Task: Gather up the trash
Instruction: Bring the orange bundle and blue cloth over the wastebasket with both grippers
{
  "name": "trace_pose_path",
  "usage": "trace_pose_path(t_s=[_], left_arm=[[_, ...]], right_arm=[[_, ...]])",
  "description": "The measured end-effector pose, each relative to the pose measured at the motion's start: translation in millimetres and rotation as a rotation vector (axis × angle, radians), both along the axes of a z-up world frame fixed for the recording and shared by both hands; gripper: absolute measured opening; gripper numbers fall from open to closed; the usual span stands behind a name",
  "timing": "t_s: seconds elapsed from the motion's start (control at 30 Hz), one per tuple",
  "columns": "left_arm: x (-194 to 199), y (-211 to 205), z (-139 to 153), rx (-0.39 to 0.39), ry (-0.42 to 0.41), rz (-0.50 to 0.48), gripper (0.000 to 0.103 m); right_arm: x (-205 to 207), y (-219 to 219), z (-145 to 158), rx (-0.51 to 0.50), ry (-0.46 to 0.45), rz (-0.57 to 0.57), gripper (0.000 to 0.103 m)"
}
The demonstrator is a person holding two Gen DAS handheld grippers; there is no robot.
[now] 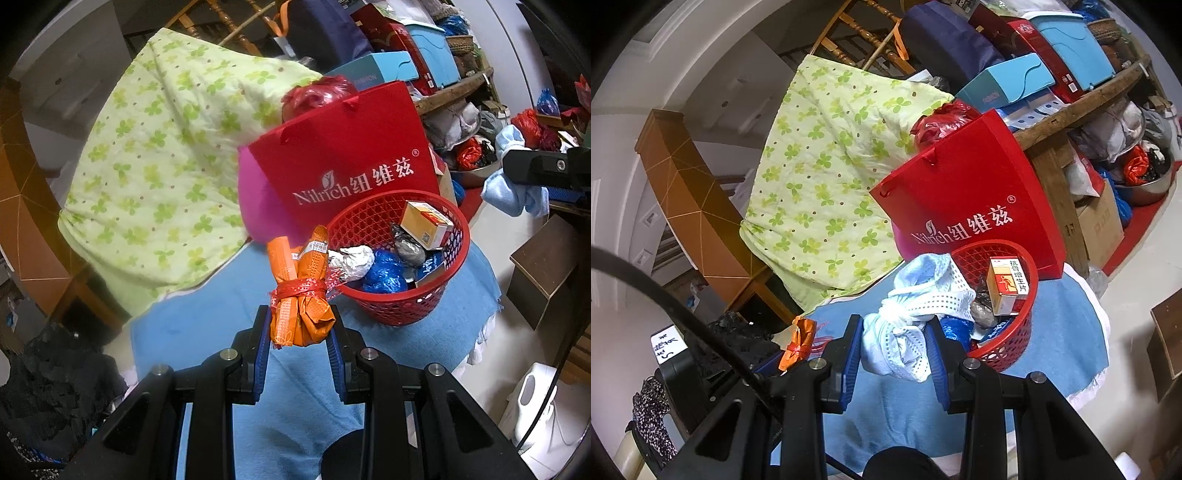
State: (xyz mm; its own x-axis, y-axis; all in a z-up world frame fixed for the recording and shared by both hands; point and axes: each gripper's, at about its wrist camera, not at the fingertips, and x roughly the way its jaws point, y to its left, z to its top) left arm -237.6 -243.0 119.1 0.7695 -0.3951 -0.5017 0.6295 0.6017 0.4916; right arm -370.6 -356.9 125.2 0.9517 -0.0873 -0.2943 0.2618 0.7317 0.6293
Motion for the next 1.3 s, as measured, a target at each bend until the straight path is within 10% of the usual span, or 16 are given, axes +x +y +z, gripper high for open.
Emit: trace_pose_path(t_s=[1.3], left_arm=[[-7.1, -39.3, -37.1, 0.096, 0.044, -0.057, 0.030]], right_arm=[[-9.1, -30.4, -36.0, 0.075, 0.042, -0.046, 0.037]])
